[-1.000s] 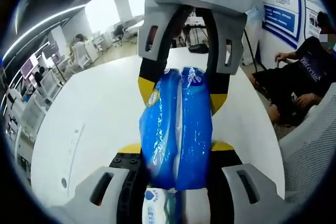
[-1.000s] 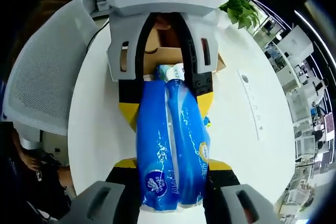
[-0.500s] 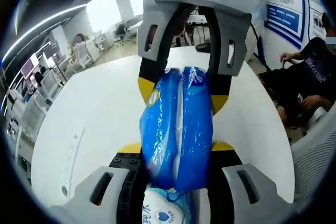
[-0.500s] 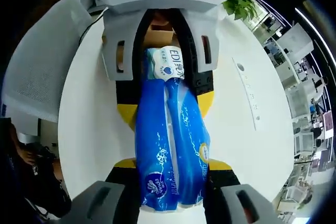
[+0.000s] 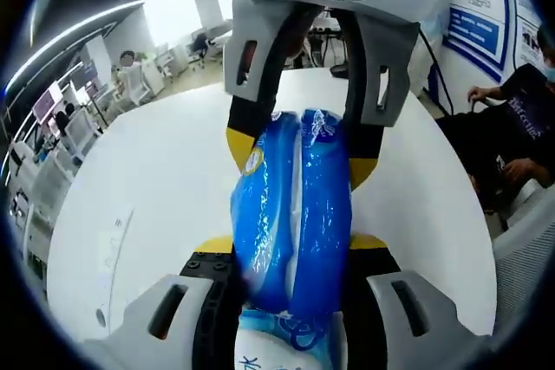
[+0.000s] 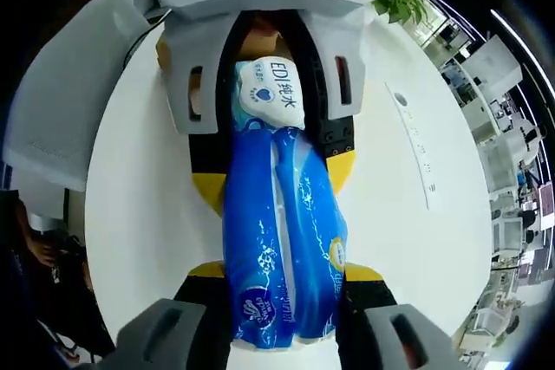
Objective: Operate the shoe box by opening the lid, removing the specified soft item, and placing it in the target area until the item is outside and the box remains undamaged.
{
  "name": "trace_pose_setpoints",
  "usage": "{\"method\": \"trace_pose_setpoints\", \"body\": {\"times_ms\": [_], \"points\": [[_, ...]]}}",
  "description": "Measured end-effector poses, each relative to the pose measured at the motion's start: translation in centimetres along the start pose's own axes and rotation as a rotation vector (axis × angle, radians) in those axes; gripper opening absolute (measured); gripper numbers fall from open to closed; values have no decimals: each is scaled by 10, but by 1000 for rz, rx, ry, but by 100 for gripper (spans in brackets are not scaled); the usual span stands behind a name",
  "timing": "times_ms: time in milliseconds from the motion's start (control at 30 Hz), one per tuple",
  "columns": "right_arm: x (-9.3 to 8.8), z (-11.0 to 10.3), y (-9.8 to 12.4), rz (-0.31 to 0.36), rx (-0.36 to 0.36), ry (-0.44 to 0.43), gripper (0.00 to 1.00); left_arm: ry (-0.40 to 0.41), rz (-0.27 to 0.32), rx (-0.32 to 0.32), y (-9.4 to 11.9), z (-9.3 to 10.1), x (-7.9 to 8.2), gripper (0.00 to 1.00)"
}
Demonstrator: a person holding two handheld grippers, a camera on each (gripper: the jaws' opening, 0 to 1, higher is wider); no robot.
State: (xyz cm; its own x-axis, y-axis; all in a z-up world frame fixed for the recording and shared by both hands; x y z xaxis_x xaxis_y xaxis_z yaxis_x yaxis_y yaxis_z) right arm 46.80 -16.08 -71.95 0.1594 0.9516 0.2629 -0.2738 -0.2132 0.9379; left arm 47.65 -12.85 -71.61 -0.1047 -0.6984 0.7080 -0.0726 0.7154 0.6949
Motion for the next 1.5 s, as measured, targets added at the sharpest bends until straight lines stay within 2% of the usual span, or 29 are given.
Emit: {"method": "trace_pose_setpoints", "body": {"times_ms": [600,1500], "points": [[1,1,-15,-14,11,5,44,5,-23,2,-15,-9,-14,45],[-15,7,-37,-41,30,2,48,13,-48,2,-31,-11,-22,47]]}}
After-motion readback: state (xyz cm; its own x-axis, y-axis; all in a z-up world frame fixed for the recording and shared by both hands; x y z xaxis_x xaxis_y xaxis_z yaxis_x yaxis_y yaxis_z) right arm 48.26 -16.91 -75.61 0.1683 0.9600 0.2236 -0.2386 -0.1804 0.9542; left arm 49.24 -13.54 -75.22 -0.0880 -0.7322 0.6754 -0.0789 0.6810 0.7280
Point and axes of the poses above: the point that each gripper's makers call its tool centre point, and the gripper's own axes: y roughly backward along the fingers, z roughly to its right, x roughly out of its top, the point moved 1 cm from there along y, roughly backward along the fingers, and after that the axes turned 1 degree about y, right-handed, at the moved point
